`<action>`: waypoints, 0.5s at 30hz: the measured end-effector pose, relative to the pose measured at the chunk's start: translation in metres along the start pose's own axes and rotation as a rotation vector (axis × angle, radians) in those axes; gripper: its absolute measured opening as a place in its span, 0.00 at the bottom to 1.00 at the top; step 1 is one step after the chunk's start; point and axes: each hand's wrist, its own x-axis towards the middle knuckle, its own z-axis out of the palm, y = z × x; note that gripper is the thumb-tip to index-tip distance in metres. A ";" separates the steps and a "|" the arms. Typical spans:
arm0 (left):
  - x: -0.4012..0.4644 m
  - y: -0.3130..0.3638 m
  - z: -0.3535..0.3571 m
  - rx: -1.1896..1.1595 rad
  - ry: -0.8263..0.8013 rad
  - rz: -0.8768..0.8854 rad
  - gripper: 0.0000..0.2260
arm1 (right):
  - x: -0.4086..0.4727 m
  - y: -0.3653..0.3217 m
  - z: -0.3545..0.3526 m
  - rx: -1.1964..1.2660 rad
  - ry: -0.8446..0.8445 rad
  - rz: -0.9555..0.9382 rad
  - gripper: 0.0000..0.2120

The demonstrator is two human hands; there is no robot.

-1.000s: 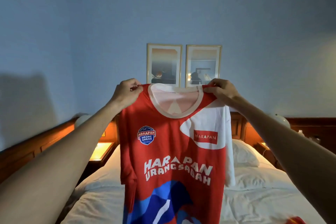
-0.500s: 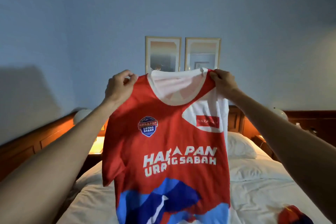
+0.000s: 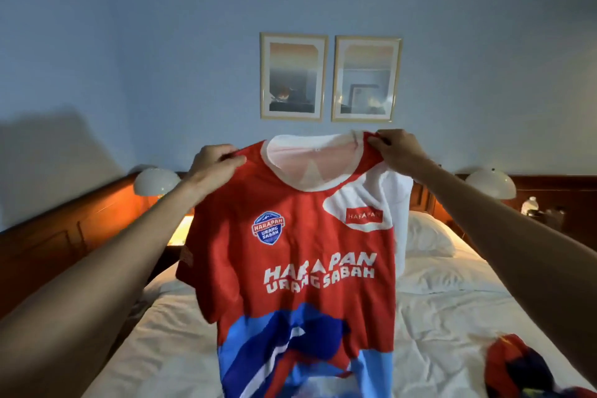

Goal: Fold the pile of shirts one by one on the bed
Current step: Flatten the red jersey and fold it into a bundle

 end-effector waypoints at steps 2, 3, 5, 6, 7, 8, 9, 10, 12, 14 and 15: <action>-0.008 -0.020 0.009 0.074 -0.049 -0.046 0.06 | -0.004 0.009 0.019 -0.118 -0.134 0.024 0.14; -0.013 -0.031 0.014 0.076 -0.059 -0.058 0.06 | -0.005 0.014 0.030 -0.162 -0.169 0.033 0.14; -0.024 -0.054 0.022 0.026 -0.048 -0.093 0.07 | -0.010 0.022 0.055 -0.142 -0.154 0.062 0.13; -0.029 -0.065 0.024 -0.012 -0.039 -0.134 0.07 | -0.015 0.023 0.068 -0.090 -0.134 0.066 0.12; -0.033 -0.076 0.025 -0.043 -0.029 -0.180 0.07 | -0.019 0.023 0.082 -0.033 -0.124 0.073 0.12; -0.036 -0.087 0.024 -0.057 -0.014 -0.215 0.07 | -0.023 0.020 0.094 0.020 -0.132 0.101 0.12; -0.038 -0.097 0.022 -0.050 0.006 -0.237 0.07 | -0.026 0.017 0.107 0.073 -0.144 0.144 0.12; -0.038 -0.106 0.019 -0.027 0.031 -0.242 0.06 | -0.026 0.014 0.119 0.135 -0.153 0.198 0.11; -0.038 -0.116 0.009 0.027 0.102 -0.213 0.07 | -0.024 0.003 0.141 0.327 -0.196 0.318 0.07; -0.041 -0.116 -0.006 0.044 0.198 -0.185 0.08 | -0.020 -0.010 0.161 0.552 -0.255 0.417 0.06; -0.044 -0.113 -0.013 0.045 0.249 -0.182 0.09 | -0.018 -0.016 0.168 0.640 -0.277 0.436 0.10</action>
